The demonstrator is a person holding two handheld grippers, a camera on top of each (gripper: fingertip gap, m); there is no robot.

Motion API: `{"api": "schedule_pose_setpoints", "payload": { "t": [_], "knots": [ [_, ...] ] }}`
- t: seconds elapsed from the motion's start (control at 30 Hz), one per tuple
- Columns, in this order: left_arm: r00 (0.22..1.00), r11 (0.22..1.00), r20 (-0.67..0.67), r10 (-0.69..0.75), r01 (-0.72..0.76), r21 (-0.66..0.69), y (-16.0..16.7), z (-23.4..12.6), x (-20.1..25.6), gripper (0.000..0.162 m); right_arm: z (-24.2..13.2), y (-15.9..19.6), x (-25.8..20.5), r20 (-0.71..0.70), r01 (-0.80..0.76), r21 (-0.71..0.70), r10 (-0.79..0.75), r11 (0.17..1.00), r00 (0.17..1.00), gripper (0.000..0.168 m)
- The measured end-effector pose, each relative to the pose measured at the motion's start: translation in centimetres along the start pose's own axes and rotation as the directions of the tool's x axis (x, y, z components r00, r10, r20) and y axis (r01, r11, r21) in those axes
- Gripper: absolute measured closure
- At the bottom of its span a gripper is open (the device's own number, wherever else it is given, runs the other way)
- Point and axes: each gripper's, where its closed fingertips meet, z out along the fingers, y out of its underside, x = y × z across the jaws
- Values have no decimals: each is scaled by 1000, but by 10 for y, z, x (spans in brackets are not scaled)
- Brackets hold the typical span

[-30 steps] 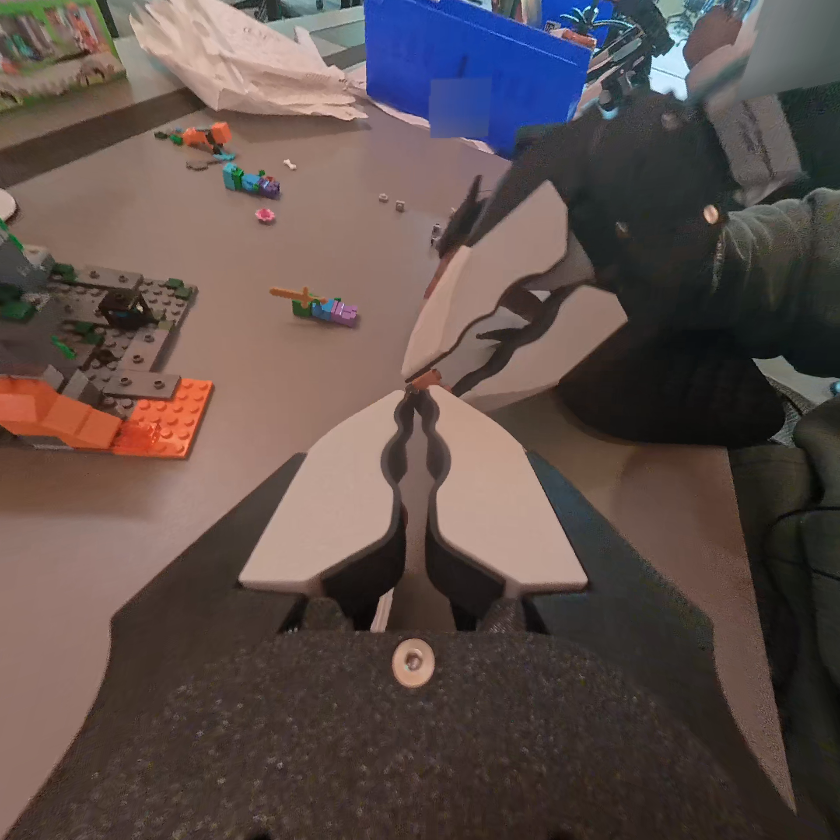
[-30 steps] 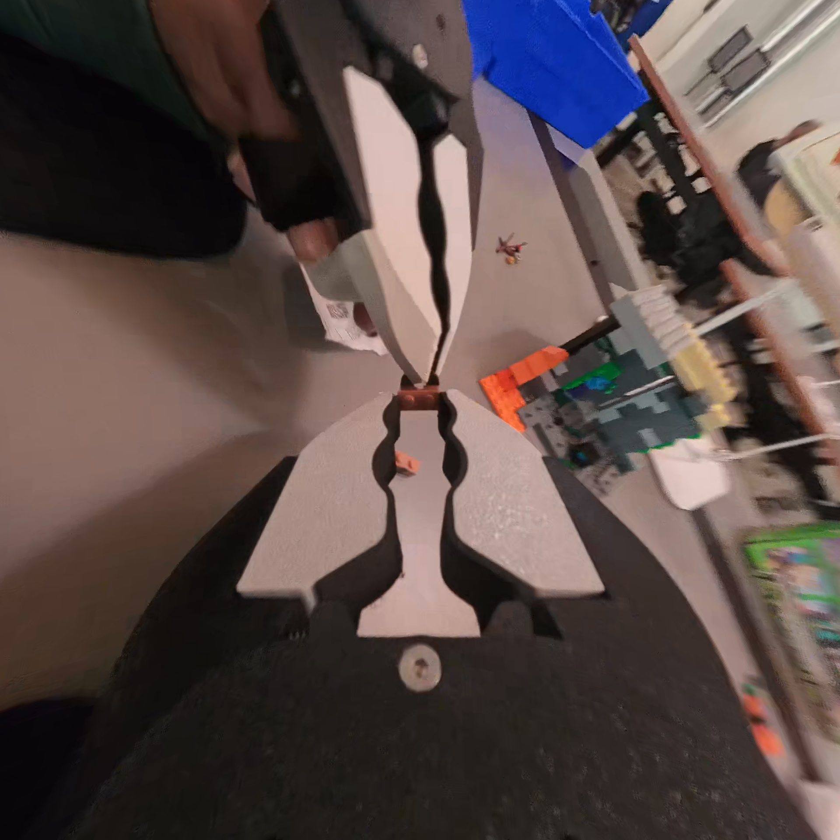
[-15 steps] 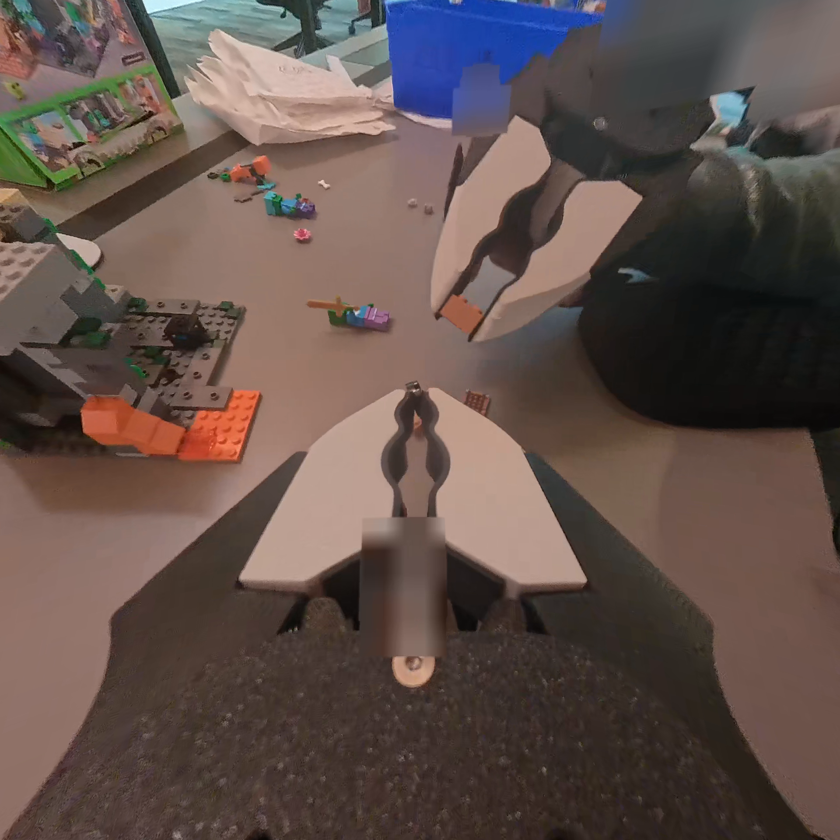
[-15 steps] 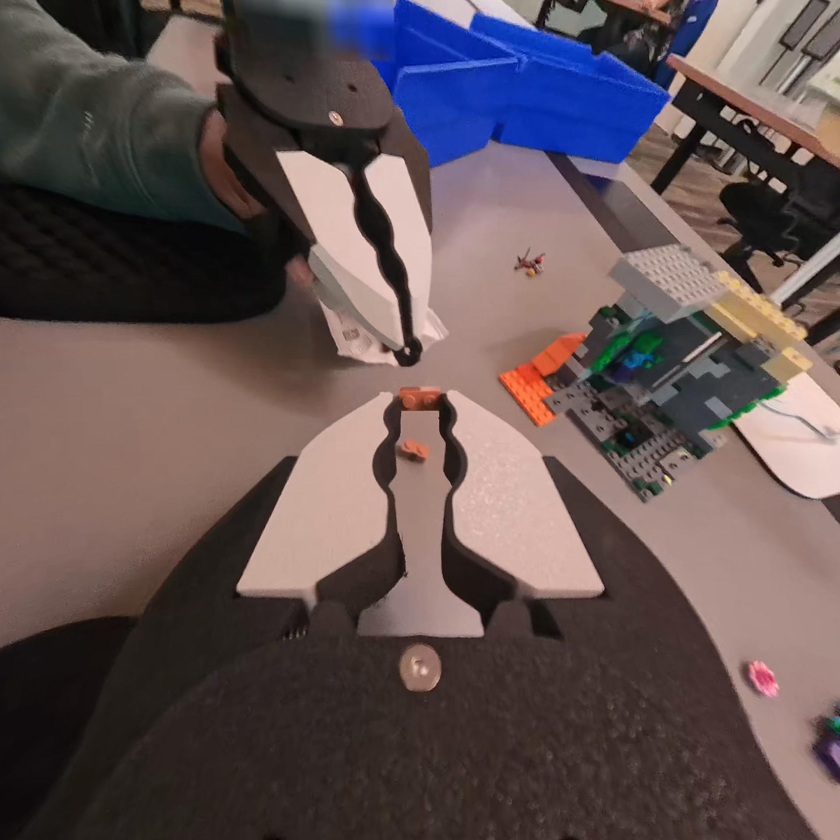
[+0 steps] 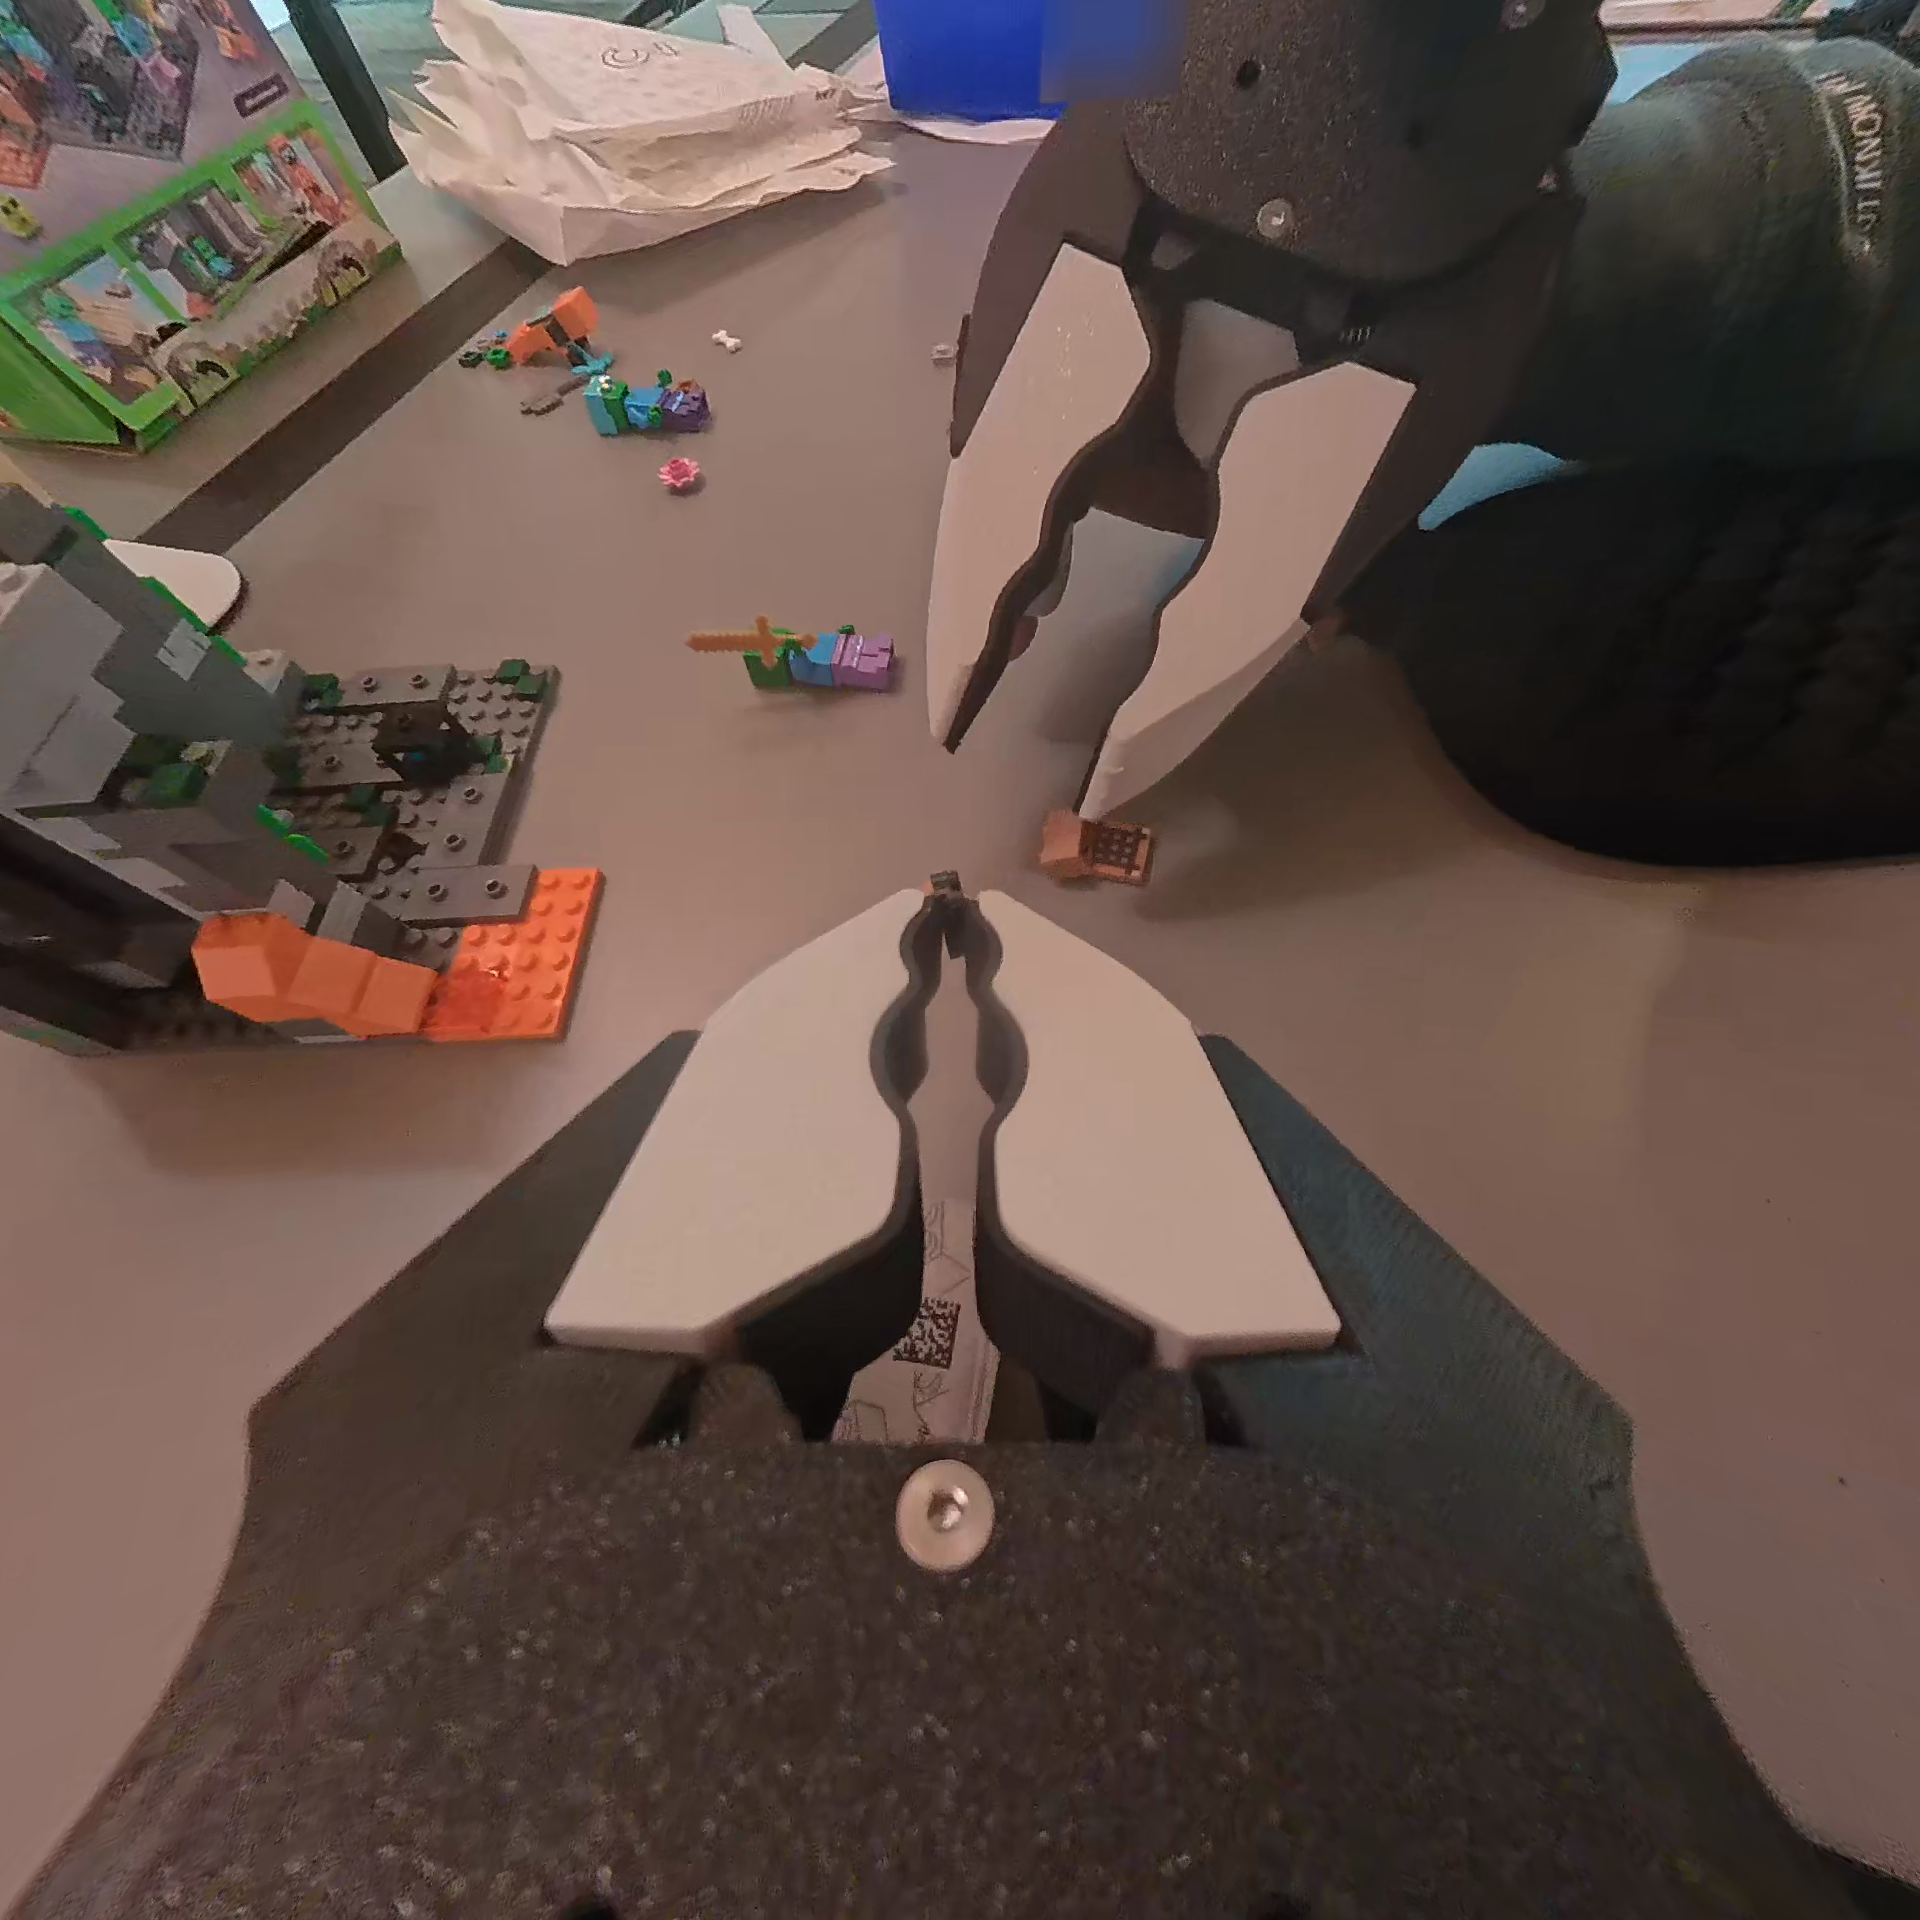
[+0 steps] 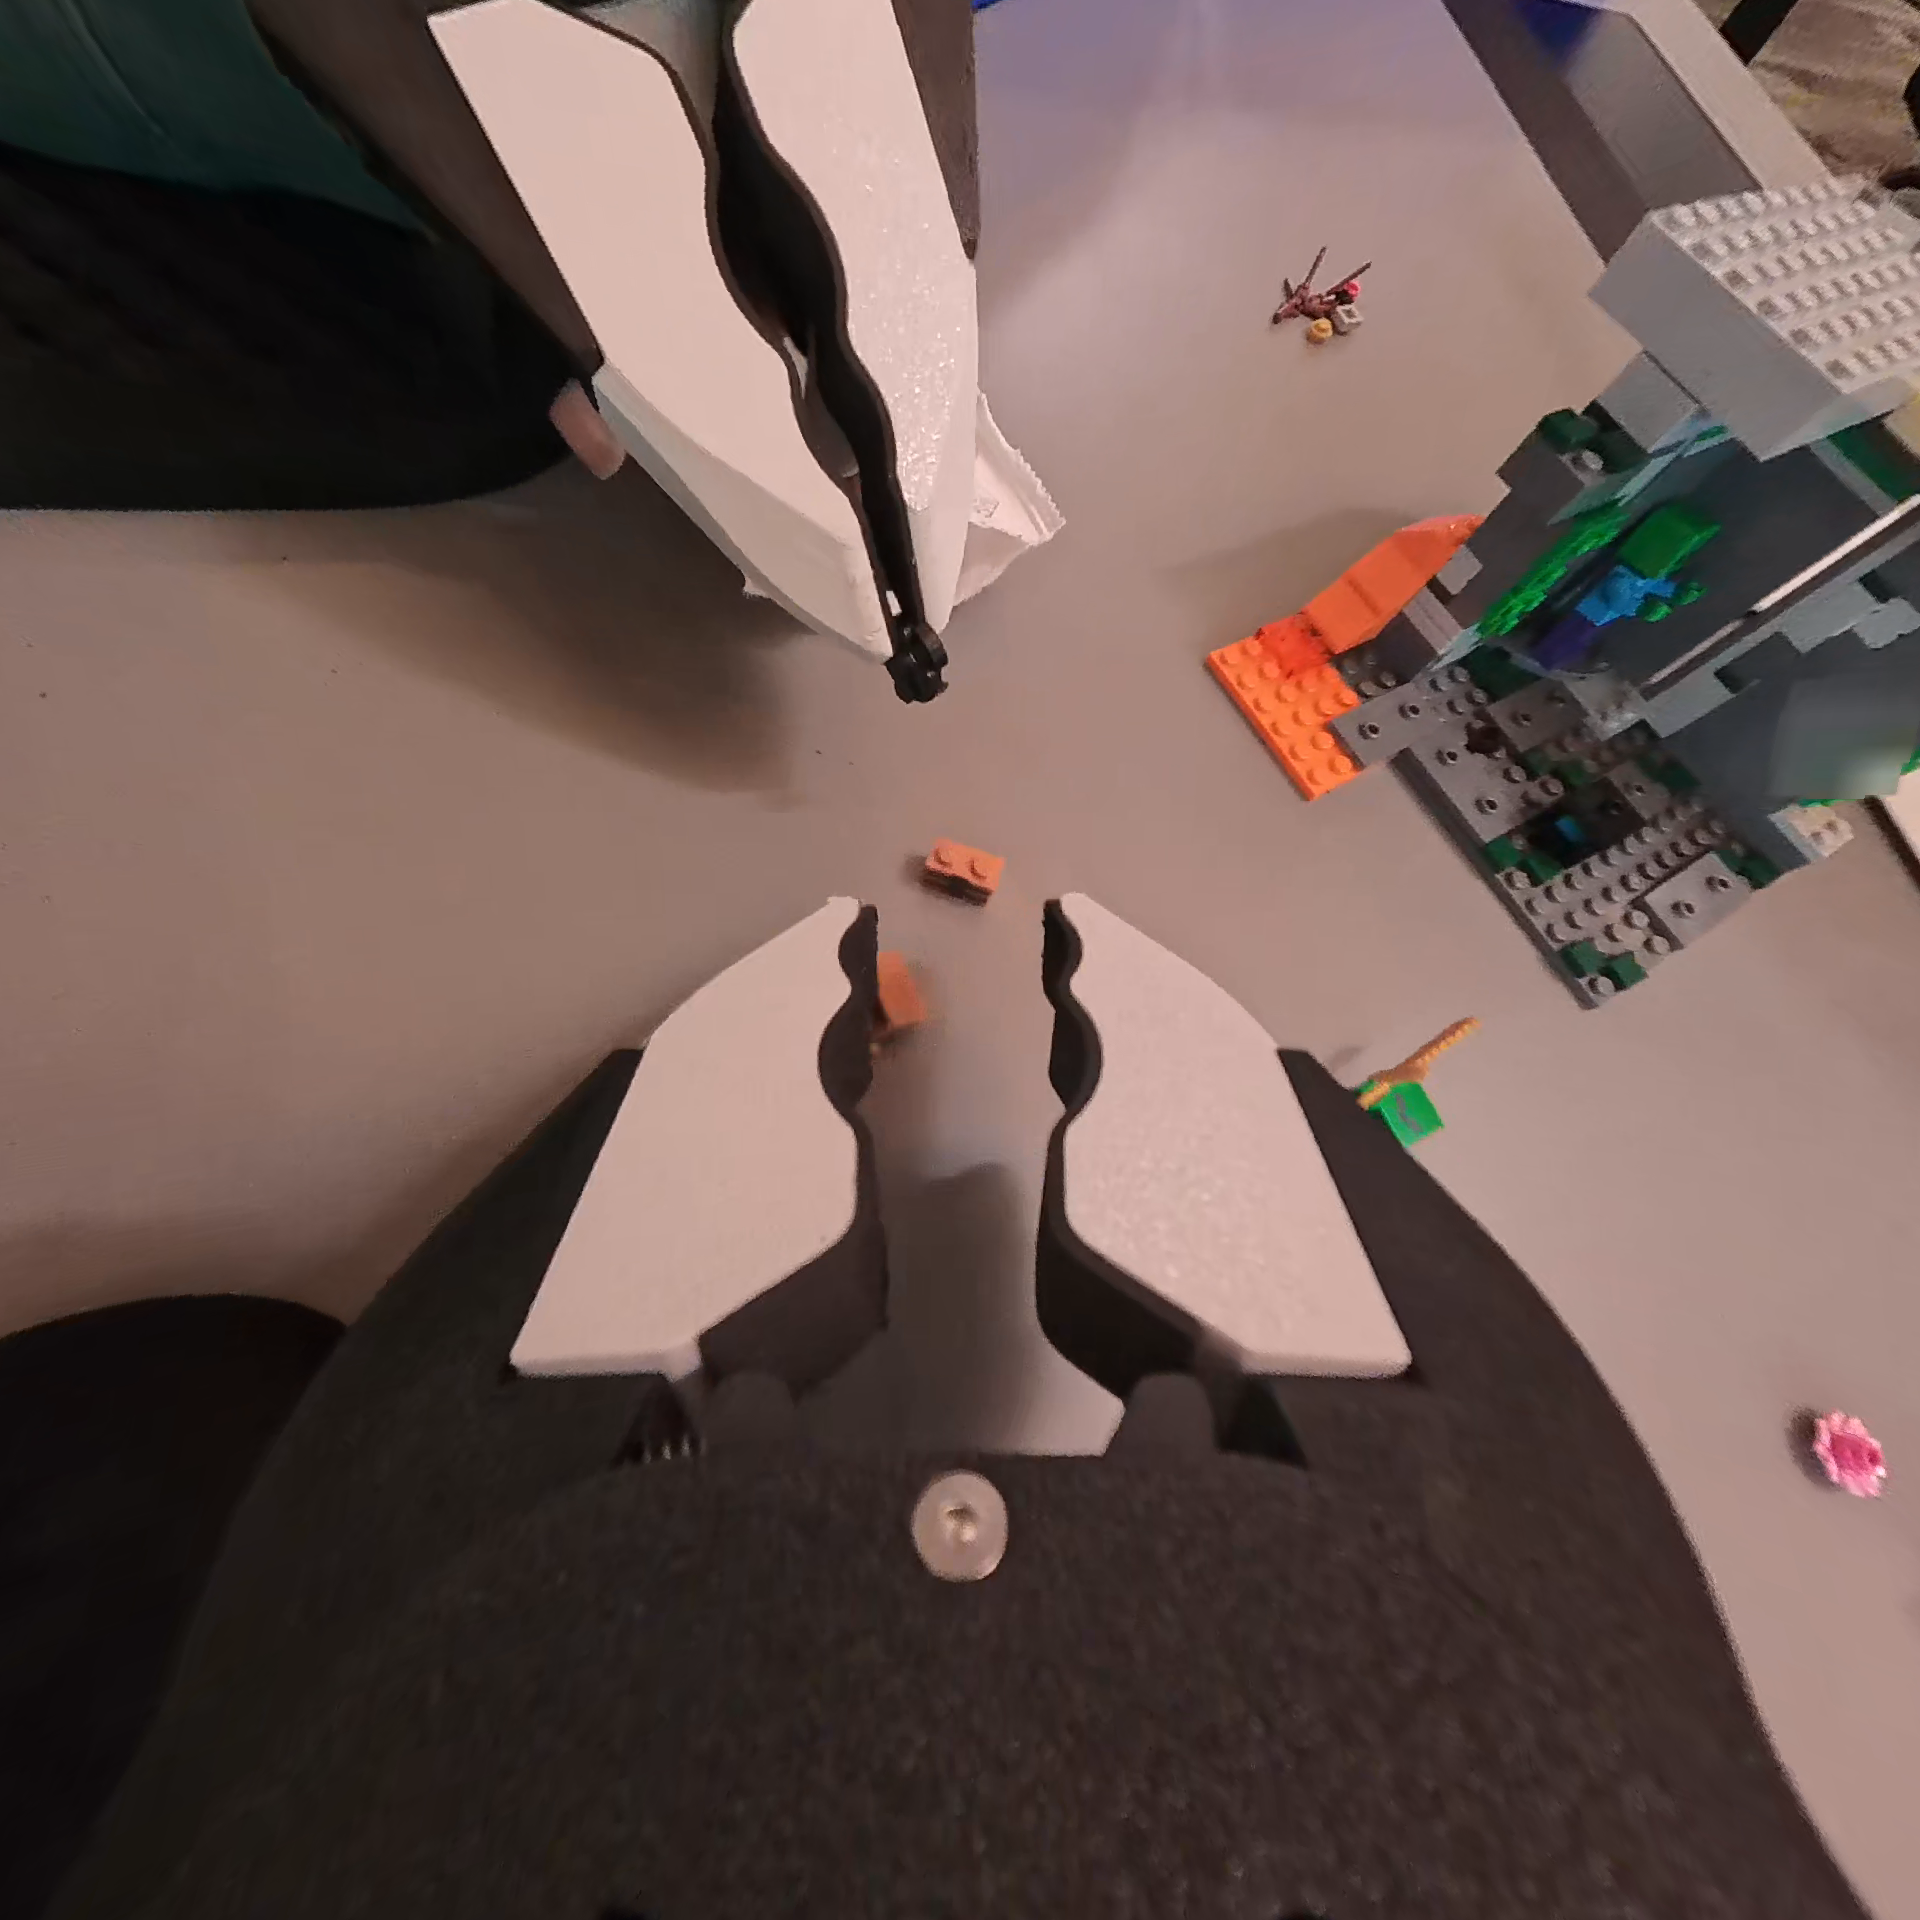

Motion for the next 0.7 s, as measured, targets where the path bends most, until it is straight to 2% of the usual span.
{"api": "schedule_pose_setpoints", "payload": {
  "t": [0.37, 0.7],
  "knots": [
    [998, 998, 16, 64, -64, -13, 1, 3, 5, 158, 1, 6, -5, 68, -9, 12, 8, 1000, 998, 145],
    [993, 990, 35, 112, -108, -89, 15, 12, 6, 157, 26, 7, 0, -14, -104, -93, 103, 990, 995, 140]
  ]
}}
